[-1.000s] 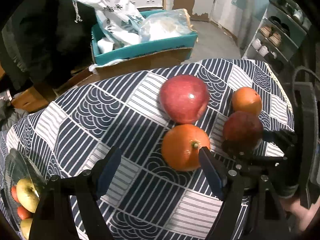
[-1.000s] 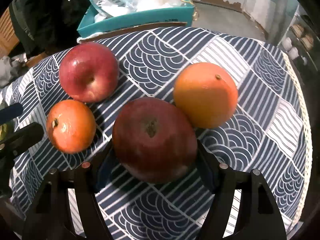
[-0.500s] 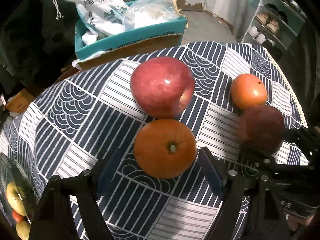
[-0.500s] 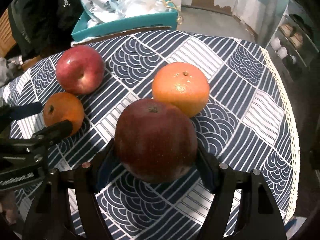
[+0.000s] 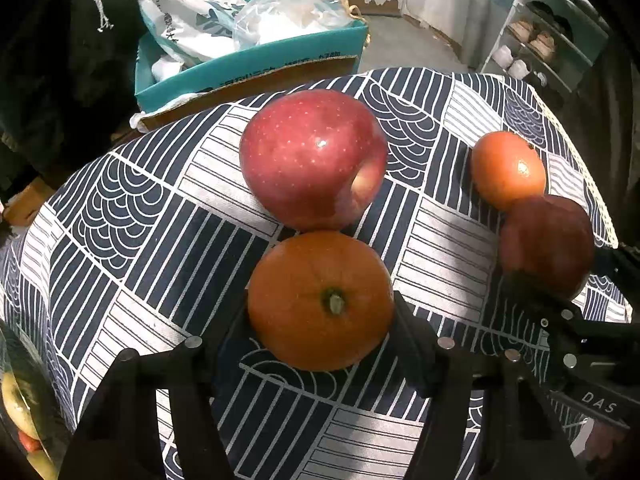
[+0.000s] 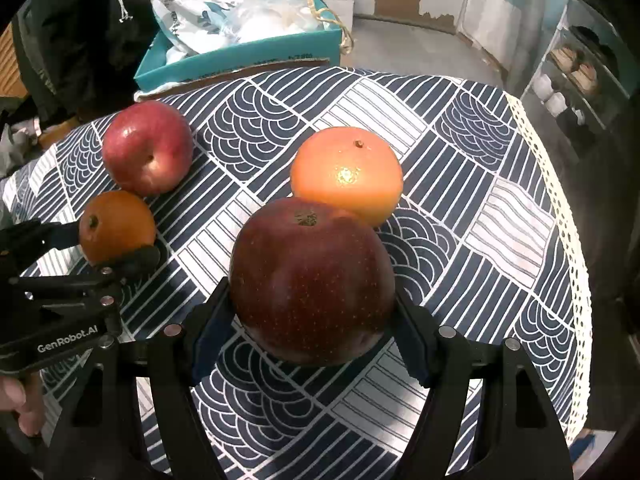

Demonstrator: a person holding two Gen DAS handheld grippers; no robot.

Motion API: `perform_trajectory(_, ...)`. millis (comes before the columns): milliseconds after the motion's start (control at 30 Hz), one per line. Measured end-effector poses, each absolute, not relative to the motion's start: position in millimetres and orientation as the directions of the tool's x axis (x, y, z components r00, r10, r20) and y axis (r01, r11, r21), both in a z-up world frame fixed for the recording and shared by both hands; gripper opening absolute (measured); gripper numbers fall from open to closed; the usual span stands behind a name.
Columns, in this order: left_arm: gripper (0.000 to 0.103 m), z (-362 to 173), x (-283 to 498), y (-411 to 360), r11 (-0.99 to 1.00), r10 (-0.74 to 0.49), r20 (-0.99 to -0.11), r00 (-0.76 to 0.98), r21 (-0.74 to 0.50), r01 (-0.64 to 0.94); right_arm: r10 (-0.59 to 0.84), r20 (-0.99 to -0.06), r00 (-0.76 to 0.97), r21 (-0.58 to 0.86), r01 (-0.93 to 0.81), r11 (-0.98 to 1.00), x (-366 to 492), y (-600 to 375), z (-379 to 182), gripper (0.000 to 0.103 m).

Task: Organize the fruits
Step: 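Close the left gripper on the orange while the right grasps and lifts the red apple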

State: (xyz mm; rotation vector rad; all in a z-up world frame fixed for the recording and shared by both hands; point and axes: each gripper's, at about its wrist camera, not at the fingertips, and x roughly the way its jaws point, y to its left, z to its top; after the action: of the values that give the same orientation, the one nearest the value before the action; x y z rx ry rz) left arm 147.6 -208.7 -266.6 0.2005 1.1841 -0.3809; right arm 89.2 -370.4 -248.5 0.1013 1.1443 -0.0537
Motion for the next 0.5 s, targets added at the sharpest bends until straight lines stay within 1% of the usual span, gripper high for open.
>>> perform_trajectory(267,0.066,-262.9,138.0,-196.7,0.923,-0.182,-0.925,0.332,-0.045,0.382,0.007,-0.905,0.425,0.053,0.096,0.994,87.5,-369.6,-243.6,0.074)
perform_trajectory(500,0.066,-248.5,125.1,-188.4,0.921,-0.198,-0.913,0.356,-0.049,0.385,0.004,-0.892,0.453,0.046,0.082,0.996,84.6,-363.5,-231.0,0.074)
